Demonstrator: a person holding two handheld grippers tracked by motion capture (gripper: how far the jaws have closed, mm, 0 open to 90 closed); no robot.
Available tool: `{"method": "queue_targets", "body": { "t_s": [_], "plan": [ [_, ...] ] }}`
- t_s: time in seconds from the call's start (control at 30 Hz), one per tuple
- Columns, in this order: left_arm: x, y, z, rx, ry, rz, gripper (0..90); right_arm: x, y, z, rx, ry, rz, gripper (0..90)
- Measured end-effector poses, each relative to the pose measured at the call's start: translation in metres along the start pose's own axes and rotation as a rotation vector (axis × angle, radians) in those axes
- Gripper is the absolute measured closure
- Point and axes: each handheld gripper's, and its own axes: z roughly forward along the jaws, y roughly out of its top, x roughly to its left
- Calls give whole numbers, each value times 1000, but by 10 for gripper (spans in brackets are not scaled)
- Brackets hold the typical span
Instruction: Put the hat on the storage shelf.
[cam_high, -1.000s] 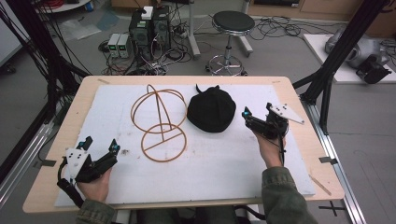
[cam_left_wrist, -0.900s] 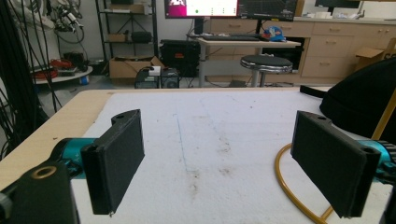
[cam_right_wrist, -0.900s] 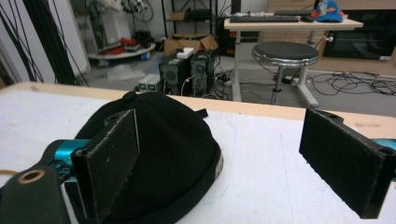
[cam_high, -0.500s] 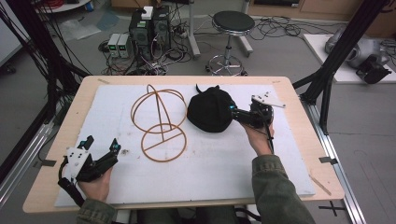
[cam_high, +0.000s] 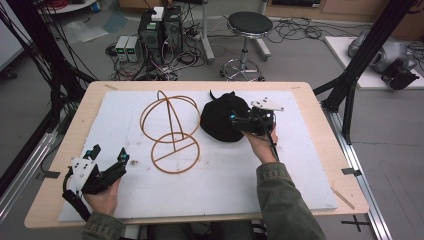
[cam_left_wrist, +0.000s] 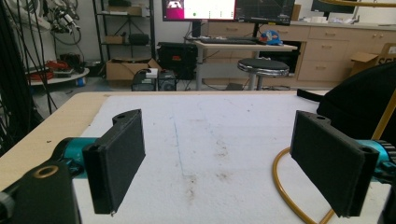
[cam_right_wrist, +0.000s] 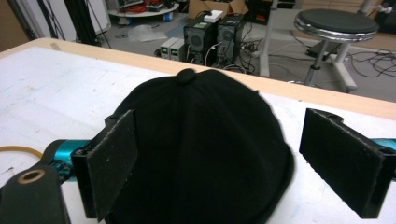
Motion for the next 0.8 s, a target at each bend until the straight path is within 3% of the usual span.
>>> {"method": "queue_targets", "body": {
  "t_s": [0.17,0.37,0.5,0.57,0.8],
  "plan": [
    [0,0,0,-1,0,-2,181,7,-5,15,51,2,0,112],
    [1,0,0,-1,-2,0,181,19,-8,27,60,19,9,113],
    [2,0,0,-6,-4,-3,181,25,-9,33,67,-20,0,116],
    [2,0,0,-6,-4,-6,182,27,-11,37,71,-70,14,163],
    [4,0,0,-5,2,-10,182,32,-16,44,81,-116,26,177]
  ]
}}
